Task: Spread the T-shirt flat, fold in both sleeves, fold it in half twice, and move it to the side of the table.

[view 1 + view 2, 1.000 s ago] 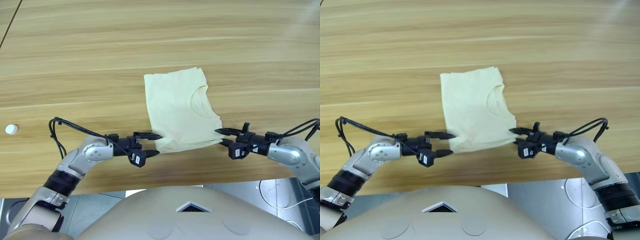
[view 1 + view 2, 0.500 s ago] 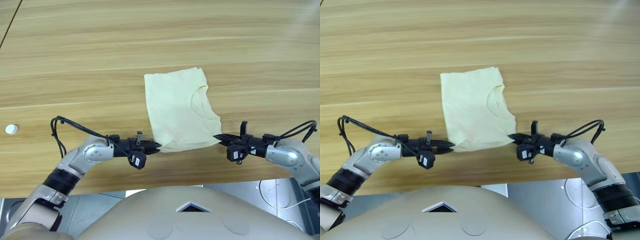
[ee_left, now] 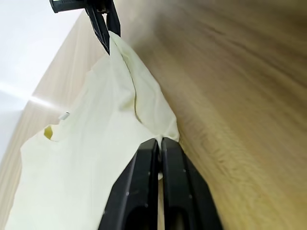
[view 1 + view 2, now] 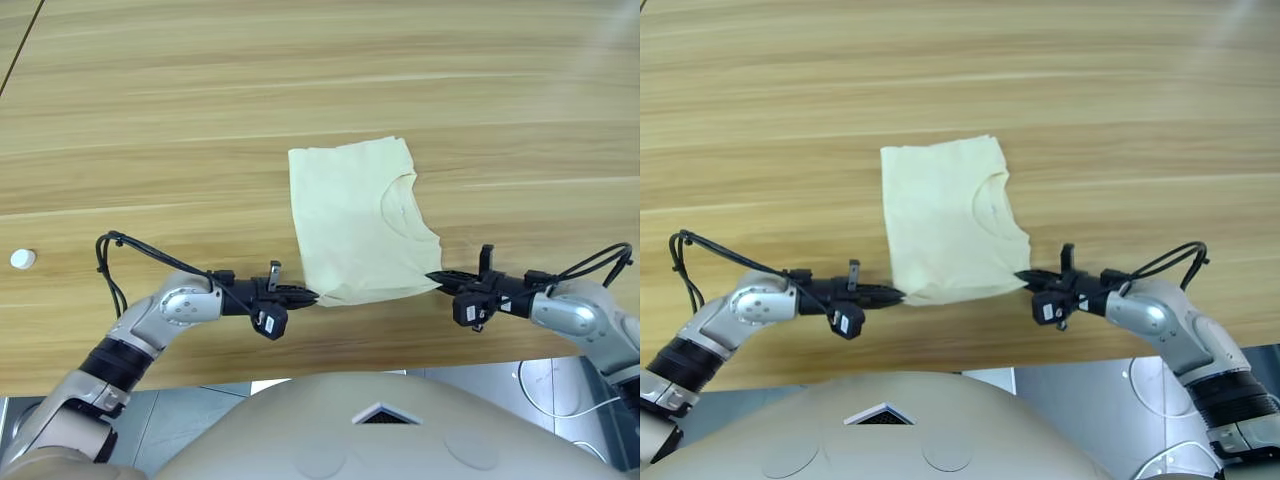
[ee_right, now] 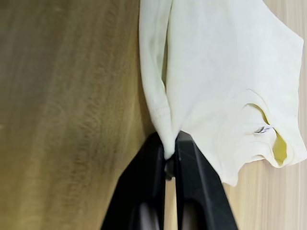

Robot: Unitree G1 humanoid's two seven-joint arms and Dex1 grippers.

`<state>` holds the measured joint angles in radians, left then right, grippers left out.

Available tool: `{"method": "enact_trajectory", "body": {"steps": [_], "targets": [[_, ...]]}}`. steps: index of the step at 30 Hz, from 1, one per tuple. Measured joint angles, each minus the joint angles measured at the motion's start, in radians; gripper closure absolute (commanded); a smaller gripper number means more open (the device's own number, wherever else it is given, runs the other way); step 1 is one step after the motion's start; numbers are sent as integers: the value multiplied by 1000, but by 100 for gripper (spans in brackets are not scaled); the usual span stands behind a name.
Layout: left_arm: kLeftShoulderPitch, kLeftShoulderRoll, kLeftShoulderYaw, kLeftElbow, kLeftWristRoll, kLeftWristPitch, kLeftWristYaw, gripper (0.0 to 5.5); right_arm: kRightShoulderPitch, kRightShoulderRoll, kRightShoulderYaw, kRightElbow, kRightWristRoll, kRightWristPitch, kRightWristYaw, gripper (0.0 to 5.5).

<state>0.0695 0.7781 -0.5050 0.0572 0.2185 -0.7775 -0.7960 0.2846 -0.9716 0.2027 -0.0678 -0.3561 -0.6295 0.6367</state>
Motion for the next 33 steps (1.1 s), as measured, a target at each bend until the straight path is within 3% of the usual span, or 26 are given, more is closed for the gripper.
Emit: {"method": "enact_trajectory", "body": {"steps": [13,19,25,33], "targets": [[207,172,35,-133,-274,-86,-81,550,323,-66,-233,-168,178,-269,-48,543],[296,251,18,-225,-482,-138,-155,550,407,-57,-284,-212,182,-241,-43,543],[274,194,26,-199,-541,-95,-168,550,362,-29,-277,-222,161,-187,-34,543],[159,19,121,-87,-606,11,-148,550,76,62,-171,-199,136,-67,-24,543]]}}
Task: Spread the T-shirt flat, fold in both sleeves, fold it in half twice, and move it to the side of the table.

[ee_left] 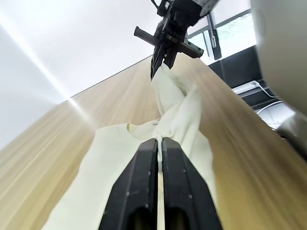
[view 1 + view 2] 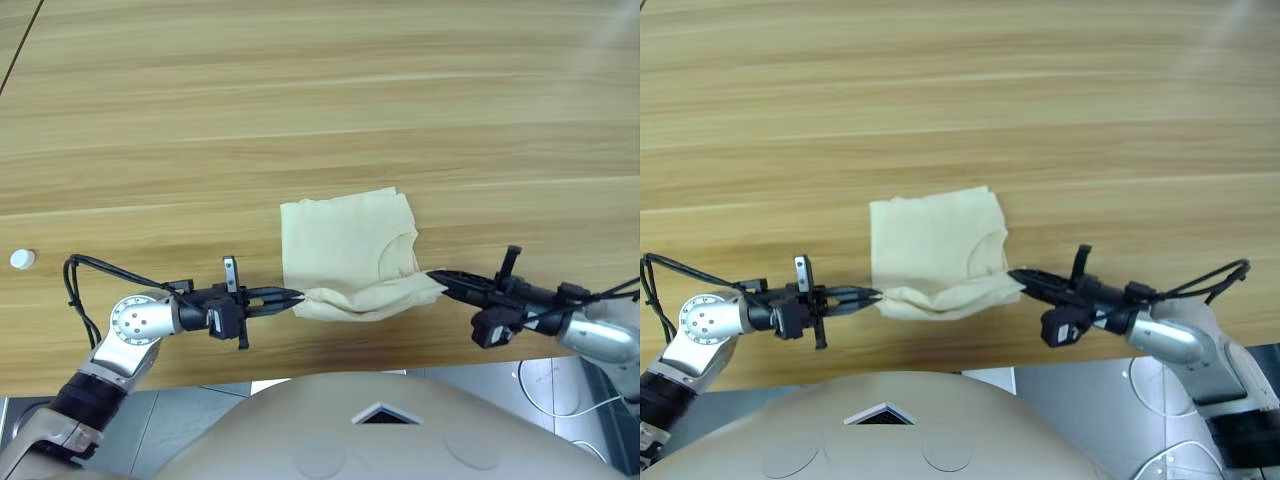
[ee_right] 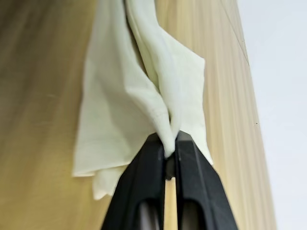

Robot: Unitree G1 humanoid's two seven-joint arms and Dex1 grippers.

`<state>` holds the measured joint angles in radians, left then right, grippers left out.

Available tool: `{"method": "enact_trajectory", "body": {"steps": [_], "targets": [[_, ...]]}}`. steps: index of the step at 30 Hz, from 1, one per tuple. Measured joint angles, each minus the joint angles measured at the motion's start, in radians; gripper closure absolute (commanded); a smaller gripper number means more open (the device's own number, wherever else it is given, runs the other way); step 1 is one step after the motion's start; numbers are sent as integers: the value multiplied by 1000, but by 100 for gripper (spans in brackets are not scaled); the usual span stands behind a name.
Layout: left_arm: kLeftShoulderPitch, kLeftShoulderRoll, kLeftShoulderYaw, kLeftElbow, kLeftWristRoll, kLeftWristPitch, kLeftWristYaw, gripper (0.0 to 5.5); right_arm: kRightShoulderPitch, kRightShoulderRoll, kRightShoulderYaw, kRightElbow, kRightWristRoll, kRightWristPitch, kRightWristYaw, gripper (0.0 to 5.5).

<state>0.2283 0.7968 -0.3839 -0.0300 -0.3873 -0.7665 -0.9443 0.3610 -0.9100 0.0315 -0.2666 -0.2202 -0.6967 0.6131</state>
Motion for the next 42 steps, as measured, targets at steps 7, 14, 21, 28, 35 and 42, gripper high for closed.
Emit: {"method": "enact_trajectory", "body": {"steps": [7,14,21,28,35,42], "targets": [[-83,-132,107,125,-9,77,40,550,-284,121,73,107,-72,156,-16,543],[-205,-241,170,331,137,183,163,550,-487,222,182,345,-256,213,-99,543],[-326,-331,204,535,247,242,263,550,-665,333,312,665,-407,213,-232,543],[-460,-415,221,716,325,267,354,498,-820,441,384,954,-450,207,-387,495],[-557,-464,252,848,341,313,360,390,-862,492,354,1116,-345,156,-448,378],[-686,-509,383,987,242,438,369,282,-865,546,212,1206,-37,123,-239,261]]}}
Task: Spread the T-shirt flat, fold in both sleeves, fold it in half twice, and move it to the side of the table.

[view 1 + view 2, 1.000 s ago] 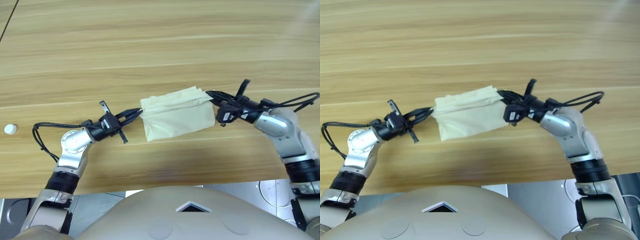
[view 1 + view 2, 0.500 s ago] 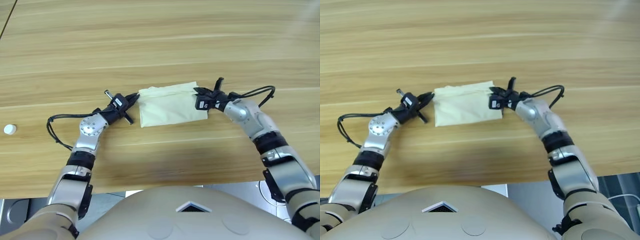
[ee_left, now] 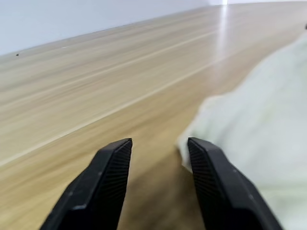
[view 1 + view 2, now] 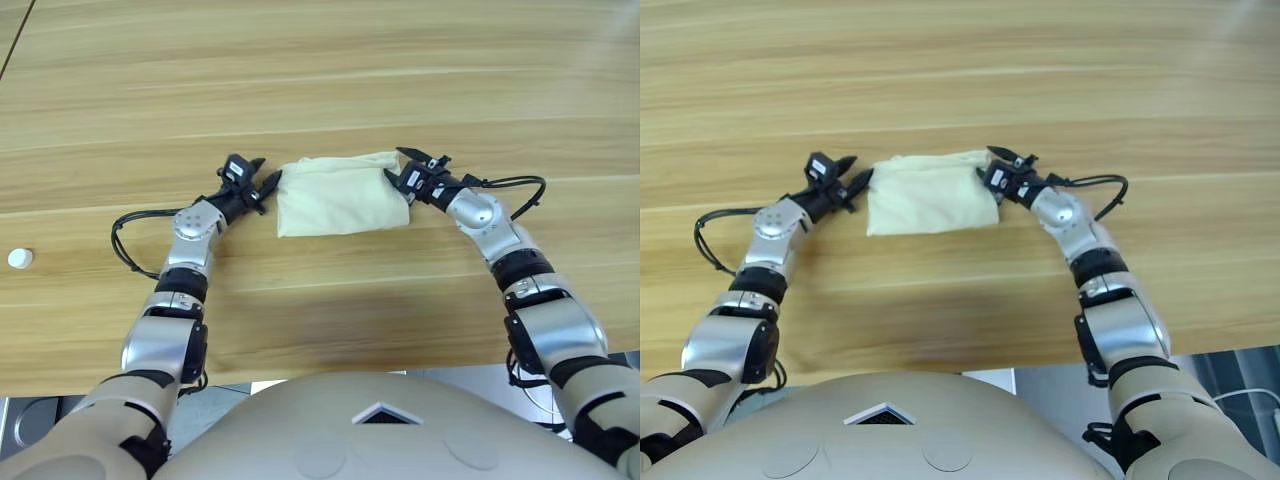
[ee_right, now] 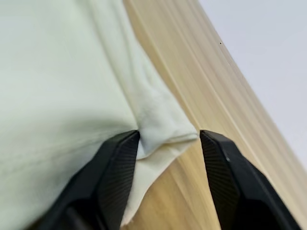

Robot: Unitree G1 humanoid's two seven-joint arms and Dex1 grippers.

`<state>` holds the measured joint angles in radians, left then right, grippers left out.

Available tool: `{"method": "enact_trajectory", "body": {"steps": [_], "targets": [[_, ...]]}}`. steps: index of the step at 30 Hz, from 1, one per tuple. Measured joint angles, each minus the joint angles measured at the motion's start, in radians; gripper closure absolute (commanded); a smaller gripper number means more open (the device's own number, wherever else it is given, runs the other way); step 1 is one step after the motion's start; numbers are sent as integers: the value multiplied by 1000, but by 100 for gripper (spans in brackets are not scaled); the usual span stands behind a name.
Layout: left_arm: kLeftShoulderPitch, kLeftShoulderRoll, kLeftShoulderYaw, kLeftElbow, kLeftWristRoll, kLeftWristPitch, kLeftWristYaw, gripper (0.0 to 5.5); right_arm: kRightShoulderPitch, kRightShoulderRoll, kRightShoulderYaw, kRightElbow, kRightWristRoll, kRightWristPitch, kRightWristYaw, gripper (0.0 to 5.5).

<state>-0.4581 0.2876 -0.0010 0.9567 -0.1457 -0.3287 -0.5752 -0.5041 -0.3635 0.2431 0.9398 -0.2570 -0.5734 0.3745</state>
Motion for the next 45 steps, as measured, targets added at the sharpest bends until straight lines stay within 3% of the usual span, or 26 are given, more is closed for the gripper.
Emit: {"method": "enact_trajectory", "body": {"steps": [3,8,11,16,18,22,31,37,45], "targets": [[-125,-18,131,65,-112,102,50,241,-36,53,-64,75,99,53,72,211],[-297,-46,338,163,-310,287,68,241,-103,122,-140,176,179,118,96,123],[-309,-37,379,136,-309,157,122,241,-114,125,-215,182,243,112,89,78],[-46,-46,105,-193,-38,-297,-132,241,-90,119,-277,-59,383,36,228,11],[64,-1,-24,-221,178,-444,-123,241,-47,122,-250,-156,385,23,266,11],[120,110,-168,-223,506,-535,5,241,-30,148,-130,-192,228,-3,231,11],[107,196,-146,-198,485,-530,149,241,-108,172,156,-48,-175,-65,54,11],[178,197,-255,-244,512,-545,113,241,-254,237,197,151,-278,36,-188,11],[155,204,-321,-232,575,-525,194,241,-295,259,222,243,-311,100,-283,11]]}}
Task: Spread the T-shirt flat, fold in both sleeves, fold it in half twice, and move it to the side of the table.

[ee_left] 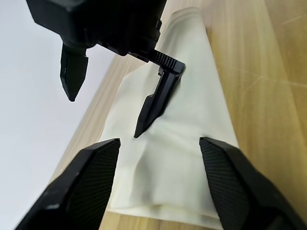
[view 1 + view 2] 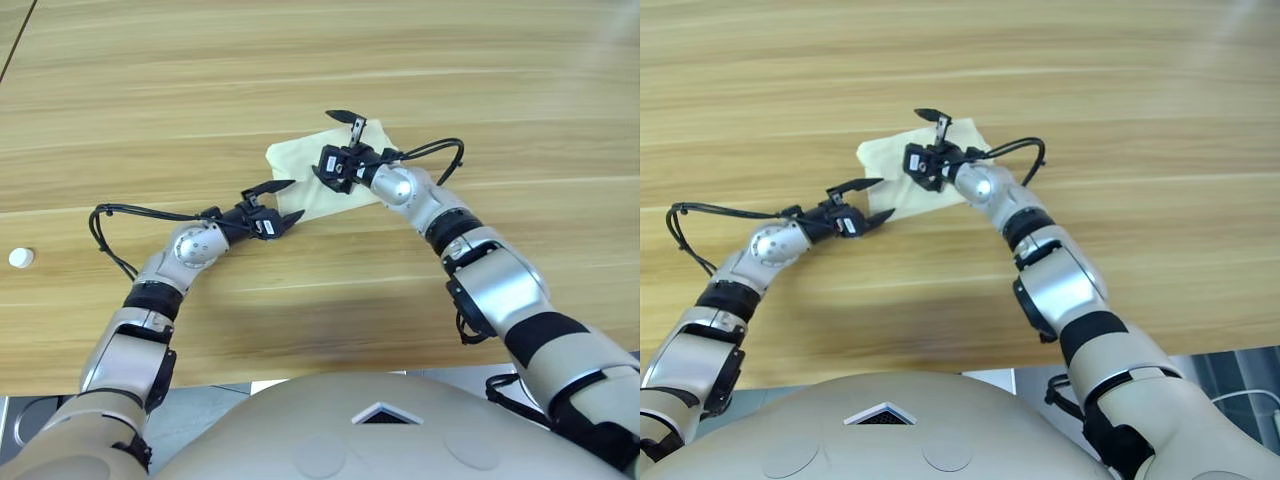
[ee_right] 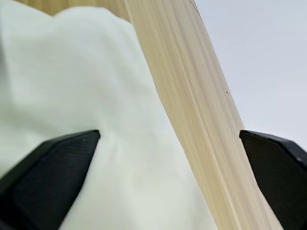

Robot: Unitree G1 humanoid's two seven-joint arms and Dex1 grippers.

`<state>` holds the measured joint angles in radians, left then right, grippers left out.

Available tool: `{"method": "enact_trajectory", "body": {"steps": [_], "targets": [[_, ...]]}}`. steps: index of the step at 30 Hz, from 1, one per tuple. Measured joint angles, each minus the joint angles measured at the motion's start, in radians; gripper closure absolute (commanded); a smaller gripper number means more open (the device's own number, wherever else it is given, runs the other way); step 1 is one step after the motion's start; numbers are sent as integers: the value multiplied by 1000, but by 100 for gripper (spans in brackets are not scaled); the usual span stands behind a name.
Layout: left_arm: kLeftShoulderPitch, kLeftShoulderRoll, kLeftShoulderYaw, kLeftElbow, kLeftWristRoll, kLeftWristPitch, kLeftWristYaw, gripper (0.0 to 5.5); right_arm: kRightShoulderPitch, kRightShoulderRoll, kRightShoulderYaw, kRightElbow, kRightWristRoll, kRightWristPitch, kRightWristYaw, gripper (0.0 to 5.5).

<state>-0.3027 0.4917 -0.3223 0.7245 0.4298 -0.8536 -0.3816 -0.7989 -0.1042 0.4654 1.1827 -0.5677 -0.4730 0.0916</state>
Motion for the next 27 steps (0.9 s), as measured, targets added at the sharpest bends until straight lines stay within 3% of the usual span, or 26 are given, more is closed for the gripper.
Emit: {"method": "enact_trajectory", "body": {"steps": [13,17,23,27], "targets": [[-14,27,-42,6,-1,1,30,241,77,-107,-106,-49,126,-1,31,11],[-14,34,-46,13,-4,-5,39,241,189,-141,-163,-278,311,-180,220,11],[-4,34,-44,19,-70,-21,11,241,245,-139,-192,-413,426,-194,347,11],[56,35,-45,-22,-208,-55,-112,241,277,-131,-177,-445,416,-195,369,11]]}}
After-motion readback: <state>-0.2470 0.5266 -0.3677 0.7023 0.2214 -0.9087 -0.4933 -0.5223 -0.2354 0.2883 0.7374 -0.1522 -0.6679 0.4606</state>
